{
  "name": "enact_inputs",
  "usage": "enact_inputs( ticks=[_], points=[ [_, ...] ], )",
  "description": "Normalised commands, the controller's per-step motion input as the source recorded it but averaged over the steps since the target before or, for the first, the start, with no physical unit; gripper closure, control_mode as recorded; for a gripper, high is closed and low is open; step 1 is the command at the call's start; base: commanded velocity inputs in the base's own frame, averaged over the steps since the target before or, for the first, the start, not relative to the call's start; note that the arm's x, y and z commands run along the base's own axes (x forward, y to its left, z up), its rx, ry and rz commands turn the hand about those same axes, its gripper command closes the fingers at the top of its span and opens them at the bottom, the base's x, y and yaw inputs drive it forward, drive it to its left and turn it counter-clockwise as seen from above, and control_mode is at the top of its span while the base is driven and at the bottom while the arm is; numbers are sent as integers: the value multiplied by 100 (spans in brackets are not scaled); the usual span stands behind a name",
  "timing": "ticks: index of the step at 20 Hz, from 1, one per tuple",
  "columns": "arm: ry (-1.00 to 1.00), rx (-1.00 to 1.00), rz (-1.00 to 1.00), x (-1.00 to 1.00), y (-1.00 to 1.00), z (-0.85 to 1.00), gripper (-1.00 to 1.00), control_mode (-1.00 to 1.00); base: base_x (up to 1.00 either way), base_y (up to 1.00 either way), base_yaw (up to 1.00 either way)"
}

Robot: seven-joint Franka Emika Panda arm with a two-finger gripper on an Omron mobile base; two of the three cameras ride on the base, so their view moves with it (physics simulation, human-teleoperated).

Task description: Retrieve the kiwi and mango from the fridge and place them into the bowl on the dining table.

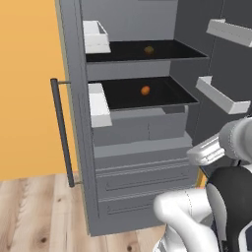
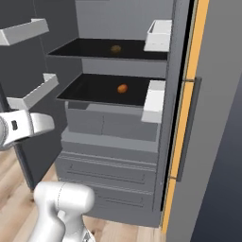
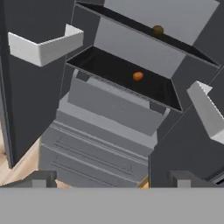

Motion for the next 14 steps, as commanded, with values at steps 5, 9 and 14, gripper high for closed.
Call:
enact_inputs(
  ticks=[5, 9, 14],
  points=[
    [0, 0, 0, 0, 0, 0, -100, 100, 100, -16, 4],
    [0, 0, 0, 0, 0, 0, -100, 100, 100, -33, 4],
    [0, 0, 0, 0, 0, 0, -100, 100, 100, -56, 8]
  ],
)
